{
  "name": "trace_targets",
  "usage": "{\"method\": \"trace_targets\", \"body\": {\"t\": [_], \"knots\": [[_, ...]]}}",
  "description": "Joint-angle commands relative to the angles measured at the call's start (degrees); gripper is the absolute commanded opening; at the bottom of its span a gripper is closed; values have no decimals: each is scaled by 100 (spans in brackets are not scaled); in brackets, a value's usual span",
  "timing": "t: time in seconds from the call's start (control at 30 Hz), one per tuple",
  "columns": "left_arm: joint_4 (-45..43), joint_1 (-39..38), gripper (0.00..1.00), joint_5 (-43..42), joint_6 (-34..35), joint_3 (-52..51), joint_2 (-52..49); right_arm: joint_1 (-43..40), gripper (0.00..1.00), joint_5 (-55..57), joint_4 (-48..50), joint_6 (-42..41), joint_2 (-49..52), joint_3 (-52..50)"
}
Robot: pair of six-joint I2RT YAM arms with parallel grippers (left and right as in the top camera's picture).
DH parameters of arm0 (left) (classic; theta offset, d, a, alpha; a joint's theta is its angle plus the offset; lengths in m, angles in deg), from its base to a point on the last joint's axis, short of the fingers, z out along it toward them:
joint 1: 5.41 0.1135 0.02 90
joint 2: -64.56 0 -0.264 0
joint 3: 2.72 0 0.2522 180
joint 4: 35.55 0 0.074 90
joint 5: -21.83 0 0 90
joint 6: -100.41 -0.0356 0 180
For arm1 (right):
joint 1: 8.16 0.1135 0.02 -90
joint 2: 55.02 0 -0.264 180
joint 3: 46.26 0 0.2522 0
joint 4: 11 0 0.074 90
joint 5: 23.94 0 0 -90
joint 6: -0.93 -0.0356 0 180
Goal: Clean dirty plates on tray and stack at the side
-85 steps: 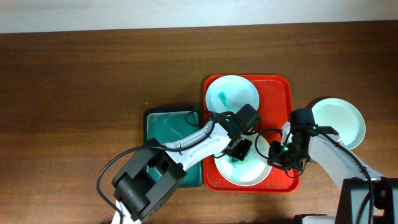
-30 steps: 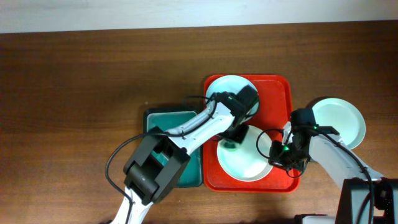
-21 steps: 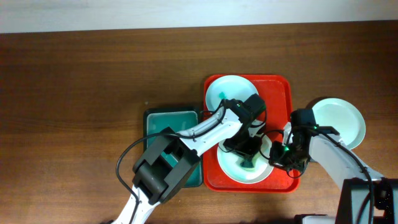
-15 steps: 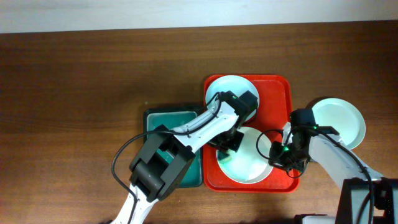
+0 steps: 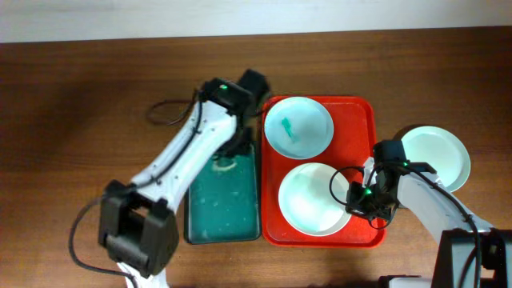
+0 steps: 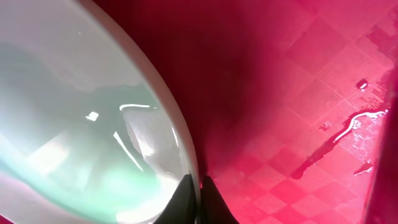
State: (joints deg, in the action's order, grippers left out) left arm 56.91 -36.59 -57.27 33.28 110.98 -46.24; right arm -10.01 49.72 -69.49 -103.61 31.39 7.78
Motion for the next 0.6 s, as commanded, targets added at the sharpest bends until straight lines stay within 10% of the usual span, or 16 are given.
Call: {"method": "trace_targets", "body": {"t": [0.0,0.1,0.17,0.4,0.57], "knots": [[-1088,503,0,-1113,111,-1762,-83,-7,4,352,-26,79,52,-48],[-1917,575,1,-1626,109,-2553,-81,-7,4,352,-24,76,52,-48],[-1930,575,40,-1628,109,-2511,50,-7,4,352,-13,76,52,-48],[-1821,992,100,-1602,-74,-2465,2562,0,4,160,-1836,332,-518,1530],[-1821,1235,99,-1453,-192,-2468,3595,861,4,131,-2870,229,-542,2918]]}}
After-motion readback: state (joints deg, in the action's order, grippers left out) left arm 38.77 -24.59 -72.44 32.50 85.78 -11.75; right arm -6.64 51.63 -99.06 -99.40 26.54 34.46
